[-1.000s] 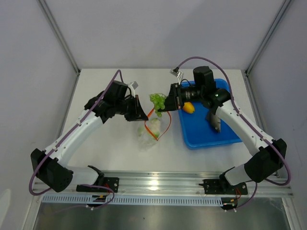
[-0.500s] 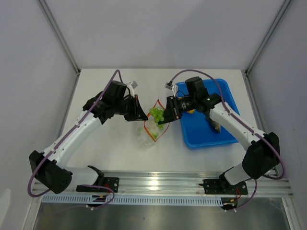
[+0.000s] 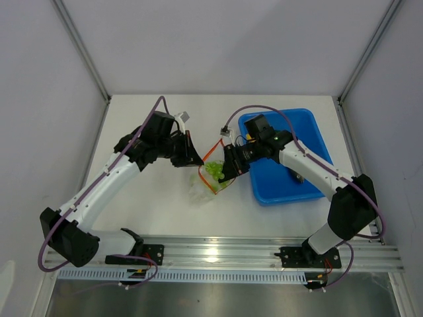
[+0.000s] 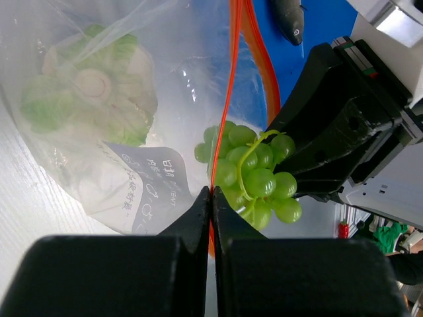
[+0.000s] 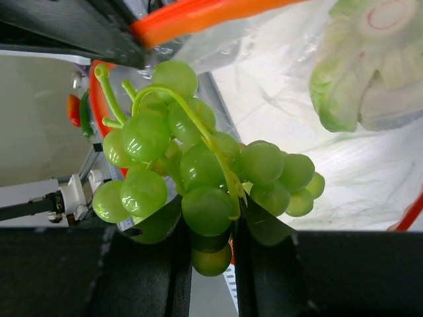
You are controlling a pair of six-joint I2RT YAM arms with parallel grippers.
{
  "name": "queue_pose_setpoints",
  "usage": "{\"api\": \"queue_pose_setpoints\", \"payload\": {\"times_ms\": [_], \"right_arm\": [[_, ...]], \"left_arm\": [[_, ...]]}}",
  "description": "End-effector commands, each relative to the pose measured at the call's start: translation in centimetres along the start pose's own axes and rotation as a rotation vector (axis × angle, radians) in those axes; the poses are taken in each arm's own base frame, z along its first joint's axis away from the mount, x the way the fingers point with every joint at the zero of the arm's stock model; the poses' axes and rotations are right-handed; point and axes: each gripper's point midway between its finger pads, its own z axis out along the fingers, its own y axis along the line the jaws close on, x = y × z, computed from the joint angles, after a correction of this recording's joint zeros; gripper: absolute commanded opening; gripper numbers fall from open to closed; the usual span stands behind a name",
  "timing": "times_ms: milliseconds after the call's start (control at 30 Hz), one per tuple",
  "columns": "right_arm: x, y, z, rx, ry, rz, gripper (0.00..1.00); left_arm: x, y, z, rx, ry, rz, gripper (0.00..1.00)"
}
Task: Place the food in the zip-top bag and seal the zipper
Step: Place the fake fruit in the zipper food storage bag.
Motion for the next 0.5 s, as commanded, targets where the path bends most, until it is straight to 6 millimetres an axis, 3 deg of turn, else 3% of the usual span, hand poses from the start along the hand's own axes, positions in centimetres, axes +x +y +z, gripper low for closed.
{"api": "queue_pose_setpoints", "payload": {"times_ms": [0,100,233,467], "right_arm": [[-0.6,-1.1,-0.2,0.09,-0.001,-0.033,0.12],[-0.7,-2.6,-0.1,0.179,0.011,-0.022,0.14],[-1.0,-3.3,0.0,0.245,0.019,-0.024,0.31],[-2.2,-2.5,0.7,0.277,0.028,-0.062,0.61]], "left_arm": [[-0.7,-1.6,-1.6,0.052,-0.044,0.0,0.0],[-0.7,-1.5,-1.6,0.05,-0.045,-0.001,0.01],[-0.6,-1.5,-1.7,0.049,-0.046,-0.004,0.01],[-0.5,-1.6,-1.9,0.05,-0.05,-0.008,0.01]]}}
